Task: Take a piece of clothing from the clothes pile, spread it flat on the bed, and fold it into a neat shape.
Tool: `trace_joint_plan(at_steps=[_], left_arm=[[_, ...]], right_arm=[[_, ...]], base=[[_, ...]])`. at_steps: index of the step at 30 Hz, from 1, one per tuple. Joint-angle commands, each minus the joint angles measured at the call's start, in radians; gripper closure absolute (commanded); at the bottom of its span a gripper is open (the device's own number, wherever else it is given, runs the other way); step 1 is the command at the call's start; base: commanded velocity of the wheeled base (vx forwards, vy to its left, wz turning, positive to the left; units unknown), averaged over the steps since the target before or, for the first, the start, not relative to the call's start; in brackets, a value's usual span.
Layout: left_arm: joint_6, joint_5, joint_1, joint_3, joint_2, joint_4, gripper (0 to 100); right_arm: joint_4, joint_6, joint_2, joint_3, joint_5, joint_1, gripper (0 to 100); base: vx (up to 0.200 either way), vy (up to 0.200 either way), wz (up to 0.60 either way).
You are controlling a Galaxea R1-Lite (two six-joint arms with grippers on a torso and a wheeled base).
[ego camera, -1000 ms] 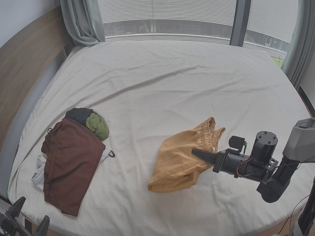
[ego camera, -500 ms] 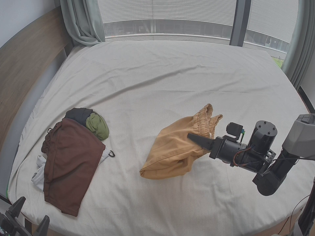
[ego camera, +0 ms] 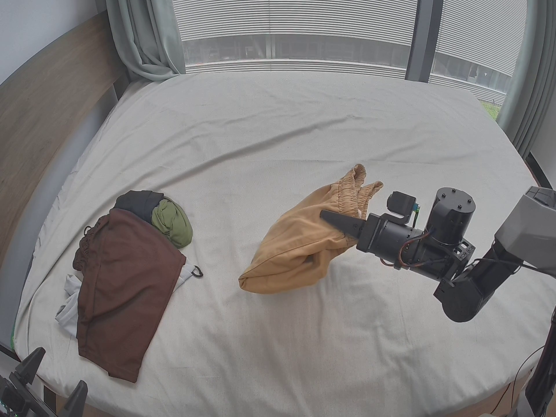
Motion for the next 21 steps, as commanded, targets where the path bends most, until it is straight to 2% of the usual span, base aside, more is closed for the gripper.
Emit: trace_joint_plan(at_steps=[1, 13, 21], left_arm=[[0.000, 0.000, 0.000, 0.002, 0.002, -0.001, 0], [0.000, 0.000, 0.000, 0.002, 0.002, -0.001, 0], [0.000, 0.000, 0.000, 0.002, 0.002, -0.001, 0]], right_arm=[[0.031, 0.017, 0.041, -0.088, 0.000, -0.005, 100], [0.158, 0.020, 0.080, -0.248, 0.000, -0.019, 100], [0.174, 0.018, 0.127, -0.299, 0.000, -0.019, 100]], base=[[0.000, 0.000, 0.00], [0.000, 0.000, 0.00], [0.000, 0.000, 0.00]])
